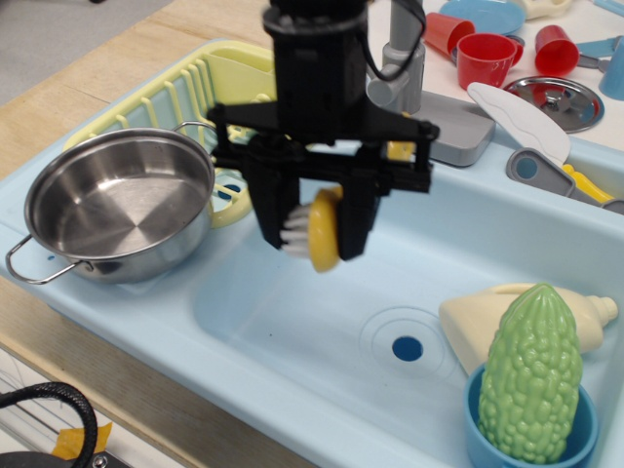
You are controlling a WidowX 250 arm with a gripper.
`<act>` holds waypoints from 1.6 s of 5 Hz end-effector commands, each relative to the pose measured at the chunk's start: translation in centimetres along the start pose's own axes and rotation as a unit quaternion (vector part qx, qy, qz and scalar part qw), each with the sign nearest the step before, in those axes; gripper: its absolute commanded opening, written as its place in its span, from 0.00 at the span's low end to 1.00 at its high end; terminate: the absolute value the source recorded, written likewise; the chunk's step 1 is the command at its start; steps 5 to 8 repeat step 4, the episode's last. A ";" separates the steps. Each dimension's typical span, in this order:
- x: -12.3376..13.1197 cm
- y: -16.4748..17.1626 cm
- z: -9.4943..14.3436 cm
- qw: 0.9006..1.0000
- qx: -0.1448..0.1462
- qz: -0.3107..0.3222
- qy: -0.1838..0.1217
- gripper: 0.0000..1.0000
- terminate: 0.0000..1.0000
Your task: Put brush into pot or pan
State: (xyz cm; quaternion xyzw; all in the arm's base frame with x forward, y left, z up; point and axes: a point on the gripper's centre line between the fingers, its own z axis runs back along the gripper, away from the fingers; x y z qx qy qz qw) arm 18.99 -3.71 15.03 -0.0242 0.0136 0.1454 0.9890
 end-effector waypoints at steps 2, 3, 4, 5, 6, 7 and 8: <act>-0.7 3.2 2.9 0.997 0.009 0.030 -0.066 0.00 0.00; 0.1 5.5 3.8 0.996 0.010 0.047 -0.080 0.00 0.00; 0.9 7.2 3.9 0.995 0.007 0.051 -0.087 0.00 1.00; 0.9 7.2 3.9 0.995 0.007 0.051 -0.087 0.00 1.00; 0.9 7.2 3.9 0.995 0.007 0.051 -0.087 0.00 1.00; 0.9 7.2 3.9 0.995 0.007 0.051 -0.087 0.00 1.00; 0.9 7.2 3.9 0.995 0.007 0.051 -0.087 0.00 1.00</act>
